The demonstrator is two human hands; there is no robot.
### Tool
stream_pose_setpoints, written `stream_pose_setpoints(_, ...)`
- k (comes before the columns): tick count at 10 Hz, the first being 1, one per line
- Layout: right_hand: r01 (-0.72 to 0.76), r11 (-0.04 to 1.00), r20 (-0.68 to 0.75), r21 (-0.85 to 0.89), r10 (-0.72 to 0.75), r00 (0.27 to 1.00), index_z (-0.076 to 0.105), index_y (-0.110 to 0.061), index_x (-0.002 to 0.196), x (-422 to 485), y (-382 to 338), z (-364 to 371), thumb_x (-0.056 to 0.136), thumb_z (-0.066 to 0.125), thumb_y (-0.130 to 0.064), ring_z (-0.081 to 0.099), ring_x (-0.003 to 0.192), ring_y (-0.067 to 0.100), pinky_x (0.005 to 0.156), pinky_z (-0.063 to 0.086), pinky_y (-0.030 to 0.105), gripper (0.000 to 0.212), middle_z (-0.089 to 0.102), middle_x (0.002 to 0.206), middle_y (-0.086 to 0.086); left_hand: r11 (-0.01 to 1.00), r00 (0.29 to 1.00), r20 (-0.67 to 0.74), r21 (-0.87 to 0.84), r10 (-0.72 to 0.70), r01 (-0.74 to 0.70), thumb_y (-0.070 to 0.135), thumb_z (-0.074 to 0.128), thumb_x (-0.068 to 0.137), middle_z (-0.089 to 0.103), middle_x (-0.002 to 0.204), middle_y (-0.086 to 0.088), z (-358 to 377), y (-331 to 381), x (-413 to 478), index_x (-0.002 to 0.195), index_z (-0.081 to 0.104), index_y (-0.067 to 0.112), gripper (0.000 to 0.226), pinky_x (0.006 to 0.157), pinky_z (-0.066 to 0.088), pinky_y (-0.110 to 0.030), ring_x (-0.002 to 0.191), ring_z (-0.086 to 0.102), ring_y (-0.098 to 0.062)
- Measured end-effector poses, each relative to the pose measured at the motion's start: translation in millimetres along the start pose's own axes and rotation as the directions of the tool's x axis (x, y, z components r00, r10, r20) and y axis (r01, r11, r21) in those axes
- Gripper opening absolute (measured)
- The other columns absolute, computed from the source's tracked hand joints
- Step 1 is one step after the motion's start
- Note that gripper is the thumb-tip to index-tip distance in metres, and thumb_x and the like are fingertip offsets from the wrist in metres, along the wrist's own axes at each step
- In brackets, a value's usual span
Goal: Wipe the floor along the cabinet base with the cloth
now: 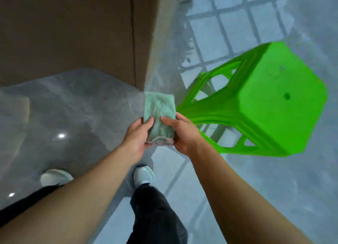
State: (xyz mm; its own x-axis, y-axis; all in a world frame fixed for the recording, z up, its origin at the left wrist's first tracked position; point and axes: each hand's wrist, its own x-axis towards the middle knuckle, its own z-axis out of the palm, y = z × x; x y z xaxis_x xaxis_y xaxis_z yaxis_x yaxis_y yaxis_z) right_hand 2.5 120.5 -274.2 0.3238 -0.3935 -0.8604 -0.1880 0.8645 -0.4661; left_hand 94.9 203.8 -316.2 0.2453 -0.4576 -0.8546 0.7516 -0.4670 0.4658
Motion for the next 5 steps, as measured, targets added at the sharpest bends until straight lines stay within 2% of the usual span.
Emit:
stream_pose_setpoints(1,0.110,0.991,-0.129,0.071,-0.100,0.987,0.061,0.000,0.120,-75.9,-47.2,-46.2,0.085,0.064,0.003,0.066,0.094,0.036,0.069,0.058,0.050,0.035,0.069,0.113,0.021,0.997,0.994,0.091,0.056,0.055,-0.060,0.025,0.059,0.093,0.073,0.099,-0.003,81.1,18.2,-60.3,0.109,0.066,0.021,0.018,0.075,0.052,-0.037,0.083,0.068,-0.022)
stream_pose_setpoints(2,0.257,0.961,-0.242,0.104,-0.226,0.944,0.061,0.001,0.118,-117.9,-88.4,-101.9,0.084,0.065,0.003,0.067,0.091,0.035,0.077,0.057,0.055,0.034,0.070,0.111,0.022,0.981,0.971,0.208,0.129,0.119,-0.147,0.024,0.061,0.092,0.074,0.087,0.005,161.3,30.1,-83.1,0.111,0.065,0.021,0.019,0.049,0.050,-0.022,0.067,0.069,-0.011)
stream_pose_setpoints(3,0.343,0.937,-0.388,0.062,-0.294,0.874,0.061,0.001,0.115,-117.5,-112.0,-150.9,0.085,0.066,0.003,0.069,0.088,0.034,0.088,0.053,0.059,0.031,0.070,0.108,0.021,0.938,0.961,0.258,0.299,0.097,-0.175,0.030,0.058,0.093,0.069,0.100,-0.001,224.3,29.8,-78.2,0.117,0.060,0.025,0.024,0.053,0.049,-0.024,0.074,0.064,-0.016)
stream_pose_setpoints(4,0.323,0.945,-0.483,-0.044,-0.303,0.822,0.056,-0.002,0.122,-92.0,-118.7,-176.9,0.085,0.066,0.000,0.071,0.074,0.027,0.064,0.059,0.038,0.038,0.070,0.110,0.020,0.901,0.961,0.264,0.432,-0.081,-0.043,0.034,0.049,0.096,0.061,0.118,-0.004,253.6,32.5,-68.4,0.128,0.051,0.027,0.032,0.075,0.050,-0.038,0.096,0.061,-0.026)
stream_pose_setpoints(5,0.215,0.952,-0.543,-0.219,-0.302,0.784,0.041,-0.008,0.142,-89.2,-106.0,-192.1,0.085,0.067,-0.005,0.064,0.094,0.023,0.066,0.051,0.028,0.063,0.061,0.130,0.015,0.877,0.973,0.203,0.481,-0.113,0.002,0.037,0.049,0.096,0.045,0.149,-0.004,245.0,25.9,-75.0,0.149,0.030,0.031,0.057,0.097,0.042,-0.049,0.127,0.050,-0.033)
